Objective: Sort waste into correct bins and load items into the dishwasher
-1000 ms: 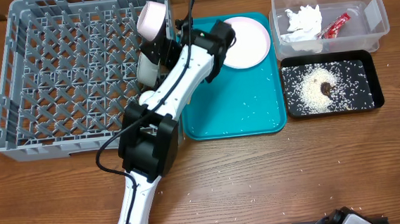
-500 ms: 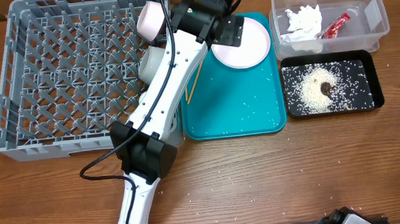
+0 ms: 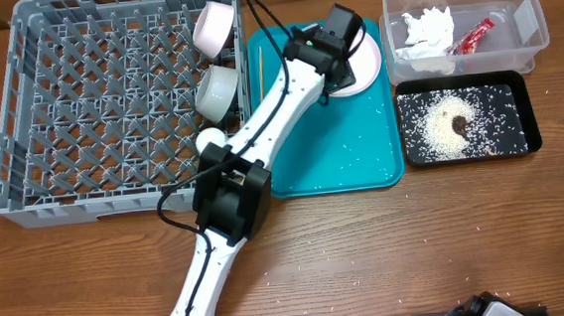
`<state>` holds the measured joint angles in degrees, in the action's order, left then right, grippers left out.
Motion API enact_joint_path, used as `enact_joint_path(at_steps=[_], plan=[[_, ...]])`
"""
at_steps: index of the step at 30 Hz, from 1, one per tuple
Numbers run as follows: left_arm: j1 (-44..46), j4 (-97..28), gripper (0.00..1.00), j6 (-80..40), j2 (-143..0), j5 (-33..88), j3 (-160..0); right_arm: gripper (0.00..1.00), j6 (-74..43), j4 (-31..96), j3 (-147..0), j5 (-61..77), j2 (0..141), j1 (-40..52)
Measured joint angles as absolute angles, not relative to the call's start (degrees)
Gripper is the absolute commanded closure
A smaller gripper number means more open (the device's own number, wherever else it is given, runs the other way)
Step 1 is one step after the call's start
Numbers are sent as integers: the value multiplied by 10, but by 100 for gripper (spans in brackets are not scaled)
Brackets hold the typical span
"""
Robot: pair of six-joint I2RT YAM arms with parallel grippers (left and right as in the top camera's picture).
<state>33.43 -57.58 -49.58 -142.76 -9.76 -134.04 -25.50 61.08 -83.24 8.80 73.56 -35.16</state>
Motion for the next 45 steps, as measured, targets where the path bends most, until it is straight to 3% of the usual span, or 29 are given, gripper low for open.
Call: enact_joint_path(at_steps=[2,8,13,15,16,28,40,45], plan=[[338,-567,41,-522,-1439,-108,-1340,0,-255,611,-832,88,736,-352],[338,-561,48,-549,-1468,-124,-1340,0,-255,611,-832,88,736,-352],[338,-540,73,-575,-1487,-127,-1340,0,-255,611,-832,88,736,-352],[338,-539,93,-581,-1490,-127,-1340,0,-255,611,-832,88,736,-352],[338,-538,96,-584,-1490,-127,-1340,0,-255,611,-832,88,736,-352],[332,-571,96,-545,-1487,-187,-1343,0,-255,611,-832,88,736,-352],[317,-542,96,-159,-1234,-581,-1353,0,-255,611,-832,88,736,-352],[261,-490,96,5,-1198,-683,-1362,0,-255,611,-832,88,736,-352]])
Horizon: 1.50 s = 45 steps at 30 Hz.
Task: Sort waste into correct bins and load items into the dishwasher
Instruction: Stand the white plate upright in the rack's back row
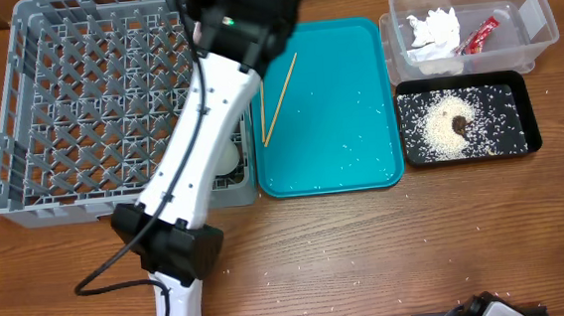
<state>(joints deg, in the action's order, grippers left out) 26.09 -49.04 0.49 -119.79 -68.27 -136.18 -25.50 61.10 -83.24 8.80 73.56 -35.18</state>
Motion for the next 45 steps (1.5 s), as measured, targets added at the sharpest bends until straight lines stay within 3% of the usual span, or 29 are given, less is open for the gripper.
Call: enact_joint_path(at_steps=[9,23,30,31,32,33,34,35,37,45], plan=[[97,-478,96,101,-1231,-688,-1360,0,-255,611,-832,88,736,-352],[98,-389,96,219,-1359,-655,-1357,0,-255,611,-832,88,736,-352],[98,-389,96,227,-1372,-563,-1356,0,-255,611,-832,88,736,-352],[98,-389,94,227,-1372,-557,-1356,0,-255,611,-832,88,736,-352],[98,-390,84,227,-1372,-552,-1356,0,-255,611,-832,88,736,-352],[98,-390,53,226,-1372,-550,-1356,0,-255,611,-832,88,736,-352],[98,-390,35,221,-1372,-547,-1356,0,-255,611,-832,88,736,-352],[98,-392,29,215,-1372,-546,-1356,0,-255,611,-832,88,736,-352],[98,-391,23,203,-1372,-546,-1356,0,-255,611,-832,88,736,-352],[142,-445,19,144,-1368,-520,-1356,0,-255,611,-832,88,736,-352]])
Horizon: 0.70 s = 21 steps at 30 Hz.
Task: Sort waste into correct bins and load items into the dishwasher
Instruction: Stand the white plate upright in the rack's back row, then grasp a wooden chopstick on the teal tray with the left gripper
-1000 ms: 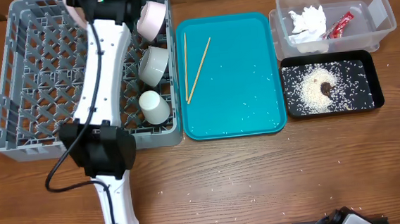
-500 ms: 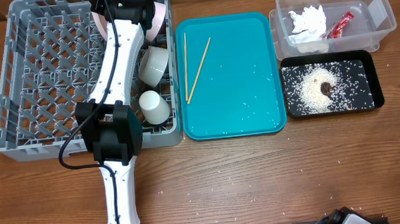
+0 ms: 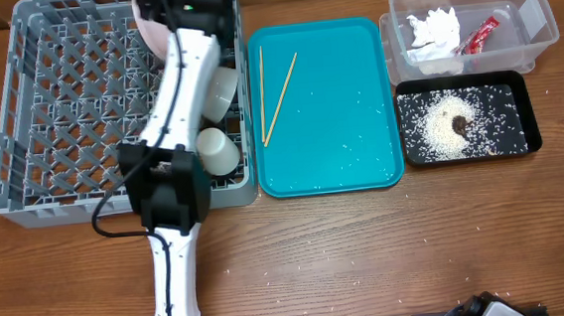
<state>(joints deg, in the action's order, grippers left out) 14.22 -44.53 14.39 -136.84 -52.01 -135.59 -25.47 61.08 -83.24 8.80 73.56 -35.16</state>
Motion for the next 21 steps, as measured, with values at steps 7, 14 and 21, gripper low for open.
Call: enact_joint_path(at_steps=[7,14,21], plan=[[279,-574,22,58,-1266,-299,-1357,0,-255,611,-832,88,736,-352],[298,-680,22,-65,-1264,-98,-1367,0,-255,611,-832,88,736,-352],[251,-713,24,-64,-1392,8,-1360,0,-255,611,-832,88,736,-352]])
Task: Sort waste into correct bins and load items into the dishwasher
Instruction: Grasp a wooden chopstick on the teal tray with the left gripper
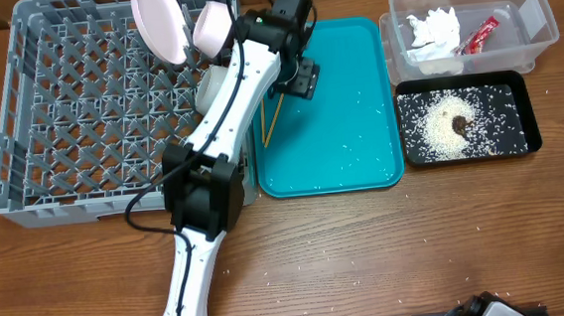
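Note:
A pink plate (158,22) stands on edge in the grey dishwasher rack (60,114), at its back. A pink bowl (215,25) leans beside it, and a white cup (213,83) sits at the rack's right edge, half hidden by my left arm. My left gripper (302,77) hangs over the upper left of the teal tray (339,124), open and holding nothing. Two chopsticks (265,131) lie on the tray, mostly hidden under the arm. Only a dark sliver at the right edge may belong to my right gripper.
At the back right a clear bin (526,16) holds crumpled tissue and a red wrapper. In front of it a black tray (519,131) holds rice and a brown scrap. Rice grains are scattered on the teal tray and the wooden table.
My left gripper has moved from the rack's back to above the teal tray. The pink plate it had there now stands alone in the rack. The chopsticks are now partly covered by the arm.
My left gripper was first at the pink plate on the teal tray's back. Then the plate was gone from the tray and the arm reached over the rack's back right. Later the gripper was deeper in the rack with the plate, which now stands there, let go.

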`<state>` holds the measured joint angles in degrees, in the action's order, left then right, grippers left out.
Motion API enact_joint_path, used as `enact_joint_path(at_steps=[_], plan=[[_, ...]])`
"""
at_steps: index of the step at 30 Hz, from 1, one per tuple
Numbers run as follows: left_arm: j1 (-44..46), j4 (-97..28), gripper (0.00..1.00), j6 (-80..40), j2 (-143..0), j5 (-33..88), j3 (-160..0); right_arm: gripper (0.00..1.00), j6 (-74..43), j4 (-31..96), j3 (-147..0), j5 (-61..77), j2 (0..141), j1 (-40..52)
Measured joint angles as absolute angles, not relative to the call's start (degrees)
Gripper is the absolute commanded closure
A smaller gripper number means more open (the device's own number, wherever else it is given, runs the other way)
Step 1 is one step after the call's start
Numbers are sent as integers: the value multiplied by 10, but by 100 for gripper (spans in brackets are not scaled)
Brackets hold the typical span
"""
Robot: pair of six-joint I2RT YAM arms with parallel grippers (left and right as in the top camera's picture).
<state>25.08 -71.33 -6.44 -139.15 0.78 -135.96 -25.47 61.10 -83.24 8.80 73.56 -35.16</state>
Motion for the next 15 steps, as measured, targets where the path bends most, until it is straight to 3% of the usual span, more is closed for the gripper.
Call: enact_joint_path(at_steps=[12,15], plan=[[240,-706,32,-44,-1476,37,-1359,0,-255,611,-832,88,736,-352],[240,-707,38,-59,-1487,19,-1359,0,-255,611,-832,88,736,-352]])
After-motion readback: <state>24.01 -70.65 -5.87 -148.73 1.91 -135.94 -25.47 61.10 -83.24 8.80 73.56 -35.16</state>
